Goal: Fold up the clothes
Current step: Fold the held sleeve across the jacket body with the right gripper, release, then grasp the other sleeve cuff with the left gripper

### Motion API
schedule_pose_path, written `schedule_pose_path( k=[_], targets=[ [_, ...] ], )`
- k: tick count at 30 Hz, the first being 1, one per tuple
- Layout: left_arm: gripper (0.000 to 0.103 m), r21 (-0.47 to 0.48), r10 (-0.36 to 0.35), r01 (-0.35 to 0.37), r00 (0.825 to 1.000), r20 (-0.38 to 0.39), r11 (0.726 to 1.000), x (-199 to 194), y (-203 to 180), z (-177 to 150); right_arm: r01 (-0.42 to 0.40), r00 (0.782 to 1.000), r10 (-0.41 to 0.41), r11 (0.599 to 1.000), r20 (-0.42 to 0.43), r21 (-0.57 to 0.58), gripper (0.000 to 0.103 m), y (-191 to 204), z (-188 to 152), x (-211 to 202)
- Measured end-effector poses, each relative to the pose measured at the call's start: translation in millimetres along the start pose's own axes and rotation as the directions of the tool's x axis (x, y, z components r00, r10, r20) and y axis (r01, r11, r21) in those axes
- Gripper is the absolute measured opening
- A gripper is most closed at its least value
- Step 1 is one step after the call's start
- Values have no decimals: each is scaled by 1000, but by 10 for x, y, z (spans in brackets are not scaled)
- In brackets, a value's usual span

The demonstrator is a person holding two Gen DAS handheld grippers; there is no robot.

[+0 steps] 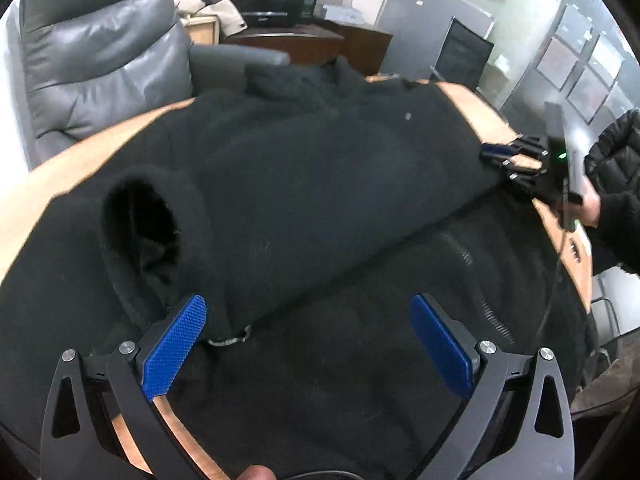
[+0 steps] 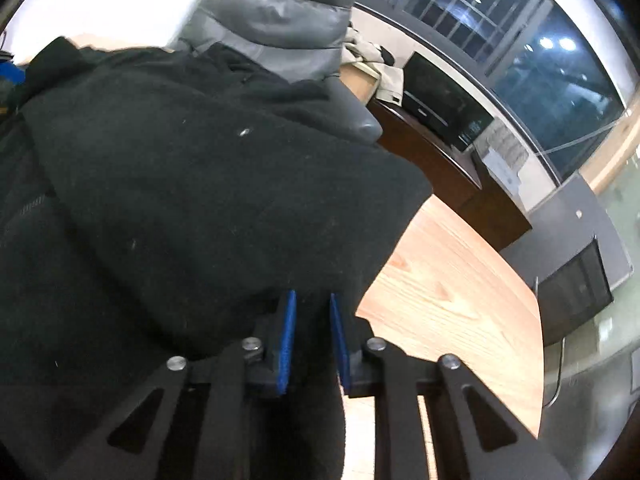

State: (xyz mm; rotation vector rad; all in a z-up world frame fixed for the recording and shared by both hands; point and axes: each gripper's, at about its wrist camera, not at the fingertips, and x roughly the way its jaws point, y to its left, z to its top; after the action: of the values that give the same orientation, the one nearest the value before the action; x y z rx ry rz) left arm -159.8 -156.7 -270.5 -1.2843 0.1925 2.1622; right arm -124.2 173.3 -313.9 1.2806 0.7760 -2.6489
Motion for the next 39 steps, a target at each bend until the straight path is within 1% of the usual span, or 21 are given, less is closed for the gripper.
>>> schedule_pose_path(
  k=[2,5,8,9,12,13,14,15,17,18,19,23,26,30,31,32,33,34,35,36,39],
  targets=[
    [103,-2,23,-23,1000,2,1000,12,16,-39,-5,1000,5,1000,-4,26,15,-46,-112,-13],
    [103,-39,11,-10,1000,25,999,-27,76,-63,-9,1000,10,999,-22,36,14,-138,-255,-52],
    [103,-51,11,-10,999,34,999,-68,90,-63,-2,1000,1,1000,-20,-28,16,-153,-278,-156],
    [103,-55,9,-7,999,38,998,-88,92,-58,3,1000,-3,996,-2,-84,19,-103,-247,-237],
    [103,-62,-6,9,998,57,998,-173,119,-79,-40,998,50,975,40,-219,55,82,-183,-392],
    [103,-63,-3,6,998,56,998,-176,138,-95,-28,999,38,967,35,-253,61,157,-192,-349],
    [103,-63,9,-5,999,53,998,-164,163,-111,-16,999,25,958,30,-287,62,232,-202,-305],
    [103,-65,18,-15,999,50,998,-152,190,-131,-4,1000,13,947,26,-321,62,308,-211,-262],
    [103,-79,15,-11,998,57,997,-140,242,-163,17,1000,-10,927,20,-374,51,438,-222,-176],
    [103,-82,15,-10,998,59,997,-132,258,-163,19,1000,-12,938,21,-346,30,417,-199,-135],
    [103,-80,26,-22,998,54,997,-120,272,-156,26,999,-19,948,26,-316,18,391,-177,-109],
    [103,-90,57,-54,998,35,994,-79,355,-149,129,989,-117,979,85,-158,13,211,-90,-229],
    [103,-105,68,-64,997,26,992,-37,407,-221,192,980,-189,980,65,-47,13,-16,-142,-257],
    [103,-111,99,-99,995,-4,989,100,452,-308,180,982,-184,980,-38,-84,13,43,-351,-70],
    [103,-120,99,-99,995,-1,988,104,465,-310,173,984,-177,980,-37,-94,13,90,-328,-87],
    [103,-129,99,-98,995,3,987,102,477,-307,165,985,-170,981,-37,-103,15,138,-305,-104],
    [103,-140,98,-96,995,6,986,86,486,-294,158,986,-163,981,-36,-113,30,185,-283,-121],
    [103,-147,97,-94,995,10,985,65,488,-280,150,987,-155,981,-36,-122,56,232,-260,-138],
    [103,-144,93,-90,996,14,986,32,469,-264,139,989,-144,981,-29,-132,64,275,-235,-179],
    [103,-133,81,-78,997,20,988,-13,439,-243,118,993,-120,982,1,-144,68,304,-203,-306],
    [103,-89,31,-28,999,30,996,-142,319,-174,29,996,-16,987,86,-159,73,351,-24,-703]
  ],
)
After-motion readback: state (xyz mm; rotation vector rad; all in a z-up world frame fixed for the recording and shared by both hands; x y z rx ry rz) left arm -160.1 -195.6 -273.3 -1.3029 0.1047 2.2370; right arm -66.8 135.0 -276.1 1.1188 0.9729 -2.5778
